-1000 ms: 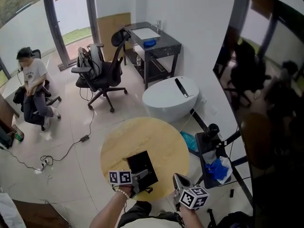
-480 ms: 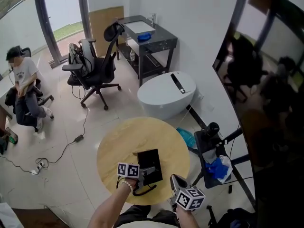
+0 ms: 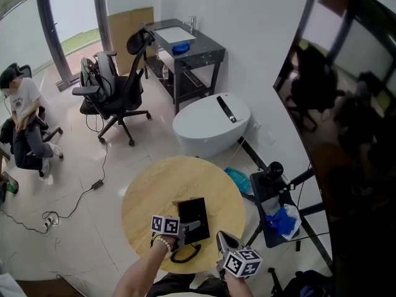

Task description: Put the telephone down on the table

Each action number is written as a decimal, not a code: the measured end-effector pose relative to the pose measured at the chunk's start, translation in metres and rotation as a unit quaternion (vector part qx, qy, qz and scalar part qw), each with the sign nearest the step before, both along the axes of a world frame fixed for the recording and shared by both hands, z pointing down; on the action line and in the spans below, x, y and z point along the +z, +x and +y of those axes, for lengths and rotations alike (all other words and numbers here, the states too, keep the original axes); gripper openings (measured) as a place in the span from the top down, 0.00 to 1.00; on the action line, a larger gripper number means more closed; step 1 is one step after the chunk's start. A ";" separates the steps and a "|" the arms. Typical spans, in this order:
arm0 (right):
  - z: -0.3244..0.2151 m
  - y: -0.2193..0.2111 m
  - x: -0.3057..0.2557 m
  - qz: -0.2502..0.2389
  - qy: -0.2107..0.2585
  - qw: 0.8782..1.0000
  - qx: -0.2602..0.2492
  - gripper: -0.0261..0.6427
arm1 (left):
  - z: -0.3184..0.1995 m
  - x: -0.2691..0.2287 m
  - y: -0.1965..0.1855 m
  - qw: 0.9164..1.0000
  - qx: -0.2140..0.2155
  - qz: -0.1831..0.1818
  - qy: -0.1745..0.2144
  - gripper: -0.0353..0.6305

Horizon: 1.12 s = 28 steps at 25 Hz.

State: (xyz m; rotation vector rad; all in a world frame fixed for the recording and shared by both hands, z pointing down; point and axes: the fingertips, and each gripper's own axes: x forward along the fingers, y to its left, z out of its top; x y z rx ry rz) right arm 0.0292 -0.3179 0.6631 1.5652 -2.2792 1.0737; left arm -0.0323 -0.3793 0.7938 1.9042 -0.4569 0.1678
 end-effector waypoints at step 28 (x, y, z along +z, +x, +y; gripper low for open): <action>-0.009 -0.008 0.006 -0.001 -0.014 1.000 -0.009 0.96 | -0.001 0.027 -0.016 0.996 0.024 -0.079 0.043 0.57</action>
